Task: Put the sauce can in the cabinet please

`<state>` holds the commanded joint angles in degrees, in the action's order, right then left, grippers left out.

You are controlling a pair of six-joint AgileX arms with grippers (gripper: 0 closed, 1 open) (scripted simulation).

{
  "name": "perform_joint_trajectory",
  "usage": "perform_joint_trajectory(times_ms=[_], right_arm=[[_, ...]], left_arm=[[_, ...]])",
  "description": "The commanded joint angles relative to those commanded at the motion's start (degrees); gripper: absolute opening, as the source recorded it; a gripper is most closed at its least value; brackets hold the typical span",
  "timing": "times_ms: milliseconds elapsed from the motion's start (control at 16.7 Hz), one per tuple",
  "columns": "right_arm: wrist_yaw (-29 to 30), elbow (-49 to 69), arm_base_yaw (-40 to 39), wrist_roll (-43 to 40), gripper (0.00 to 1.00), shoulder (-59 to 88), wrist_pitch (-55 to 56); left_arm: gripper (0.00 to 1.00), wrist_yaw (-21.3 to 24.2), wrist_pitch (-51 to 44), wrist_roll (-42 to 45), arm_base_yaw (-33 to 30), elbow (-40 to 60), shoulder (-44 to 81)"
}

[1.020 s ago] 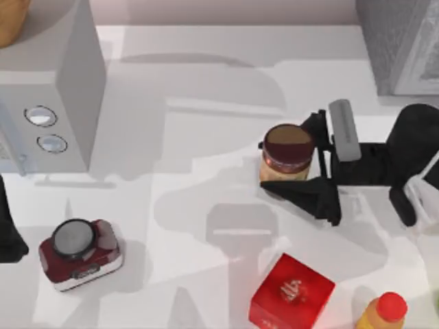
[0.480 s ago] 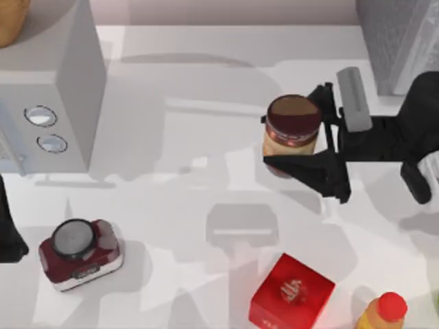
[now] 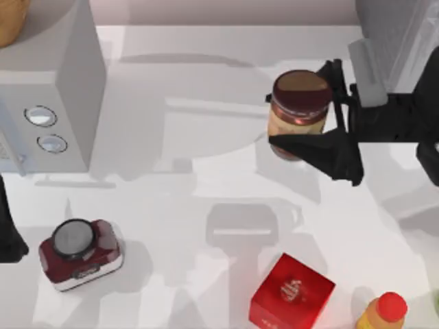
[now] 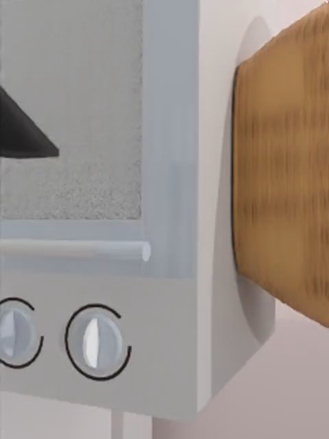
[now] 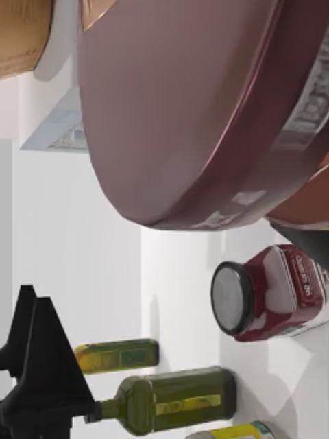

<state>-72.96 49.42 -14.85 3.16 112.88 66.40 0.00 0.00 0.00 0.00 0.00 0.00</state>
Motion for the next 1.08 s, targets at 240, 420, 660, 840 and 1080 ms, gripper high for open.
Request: perform_joint_trajectory(times_ms=[240, 420, 660, 840, 1080], right_arm=[[-0.1, 0.0, 0.0, 0.0, 0.0, -0.8, -0.8], [-0.1, 0.2, 0.1, 0.1, 0.0, -0.6, -0.6], [1.7, -3.0, -0.2, 0.8, 0.0, -3.6, -4.4], [6.5, -6.5, 0.6, 0.3, 0.0, -10.9, -8.9], [16.7, -12.4, 3.2, -1.0, 0.0, -26.4, -17.0]], left_arm=[[1.0, 0.0, 0.0, 0.0, 0.0, 0.0, 0.0], [1.0, 0.0, 0.0, 0.0, 0.0, 0.0, 0.0], [1.0, 0.0, 0.0, 0.0, 0.0, 0.0, 0.0], [1.0, 0.0, 0.0, 0.0, 0.0, 0.0, 0.0], [1.0, 0.0, 0.0, 0.0, 0.0, 0.0, 0.0]])
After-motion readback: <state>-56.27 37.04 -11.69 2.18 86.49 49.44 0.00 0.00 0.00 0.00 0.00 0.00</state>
